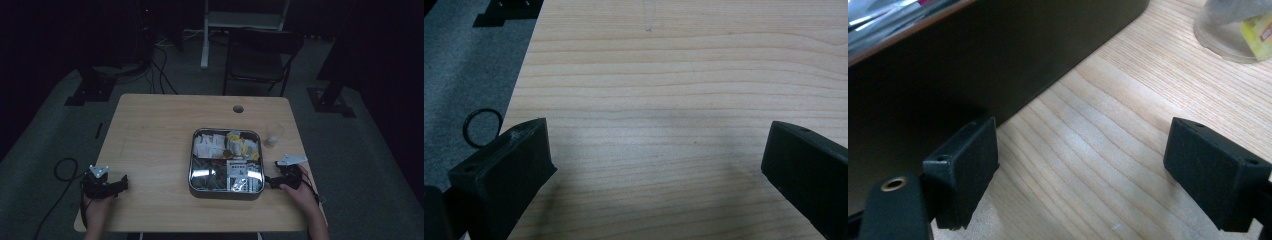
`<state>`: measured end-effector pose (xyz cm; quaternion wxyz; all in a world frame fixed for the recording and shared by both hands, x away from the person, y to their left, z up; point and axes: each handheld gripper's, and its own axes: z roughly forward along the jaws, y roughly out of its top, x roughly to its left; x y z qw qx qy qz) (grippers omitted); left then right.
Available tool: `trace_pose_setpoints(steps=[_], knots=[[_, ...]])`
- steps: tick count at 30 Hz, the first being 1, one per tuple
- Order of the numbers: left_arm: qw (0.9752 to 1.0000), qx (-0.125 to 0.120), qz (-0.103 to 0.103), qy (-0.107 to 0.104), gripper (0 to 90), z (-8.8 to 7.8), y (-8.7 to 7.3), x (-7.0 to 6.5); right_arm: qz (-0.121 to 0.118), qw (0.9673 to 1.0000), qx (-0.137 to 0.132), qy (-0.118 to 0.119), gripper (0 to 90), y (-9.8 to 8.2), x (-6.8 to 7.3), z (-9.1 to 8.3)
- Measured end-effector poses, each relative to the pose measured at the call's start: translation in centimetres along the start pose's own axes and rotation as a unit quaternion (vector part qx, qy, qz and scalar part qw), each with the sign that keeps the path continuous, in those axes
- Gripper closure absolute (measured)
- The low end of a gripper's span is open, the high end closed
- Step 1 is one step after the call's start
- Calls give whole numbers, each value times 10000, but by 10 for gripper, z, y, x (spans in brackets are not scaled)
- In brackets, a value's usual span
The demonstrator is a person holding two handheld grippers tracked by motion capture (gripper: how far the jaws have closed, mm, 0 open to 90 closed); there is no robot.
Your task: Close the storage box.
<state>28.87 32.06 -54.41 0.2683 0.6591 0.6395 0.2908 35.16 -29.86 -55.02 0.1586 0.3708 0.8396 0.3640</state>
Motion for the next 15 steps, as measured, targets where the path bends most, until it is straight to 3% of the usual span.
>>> trace_pose_setpoints(steps=[15], knots=[[9998, 157, -72, 44, 5, 3, 1, 1, 2, 10000, 1, -2, 138, 0, 0, 0]])
